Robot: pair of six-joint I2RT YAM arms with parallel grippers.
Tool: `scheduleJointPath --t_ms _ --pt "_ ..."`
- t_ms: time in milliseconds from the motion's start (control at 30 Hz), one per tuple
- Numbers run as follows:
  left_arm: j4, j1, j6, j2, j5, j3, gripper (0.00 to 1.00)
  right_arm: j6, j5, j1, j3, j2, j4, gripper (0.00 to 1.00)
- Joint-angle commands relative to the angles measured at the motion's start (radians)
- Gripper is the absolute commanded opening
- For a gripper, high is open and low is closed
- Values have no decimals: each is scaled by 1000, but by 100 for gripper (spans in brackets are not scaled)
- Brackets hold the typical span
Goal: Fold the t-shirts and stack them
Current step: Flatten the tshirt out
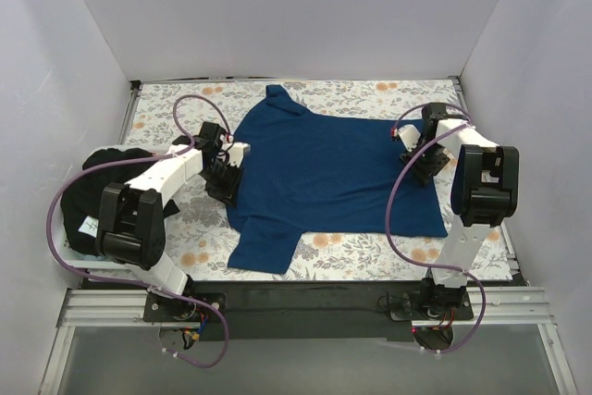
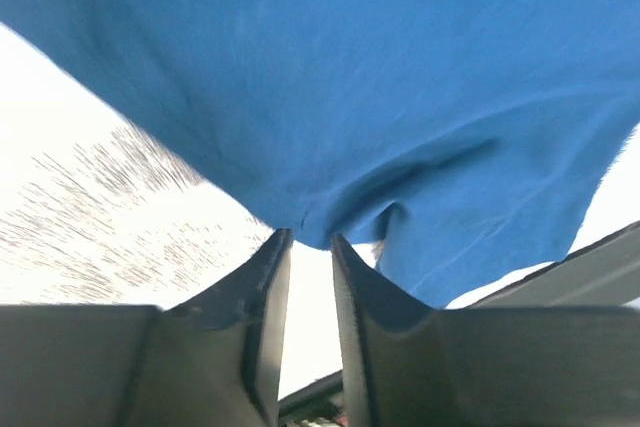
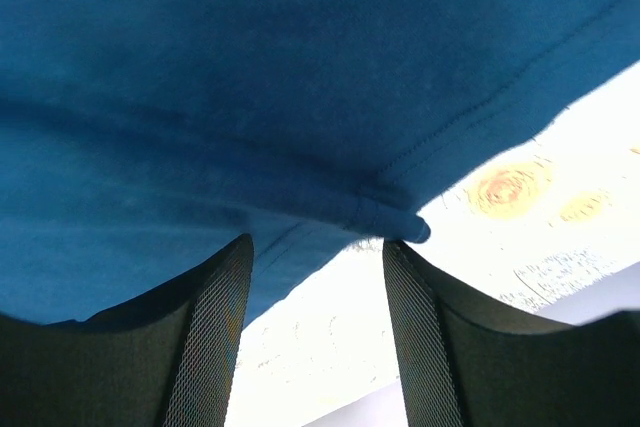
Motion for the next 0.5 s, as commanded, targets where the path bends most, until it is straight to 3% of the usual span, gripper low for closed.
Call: scheduleJointPath --t_ms 0,200,333,467 --pt "-7 -1 101 -73 70 112 24 -9 -64 4 -3 -115 -12 62" --pt "-88 -41 222 -45 211 167 24 6 -129 4 -35 -205 -78 62" --pt "-128 -284 297 -151 167 83 24 14 -142 6 -43 -232 -102 62" --pt "-141 -411 274 -167 95 -6 24 18 -152 4 -34 -229 -122 61"
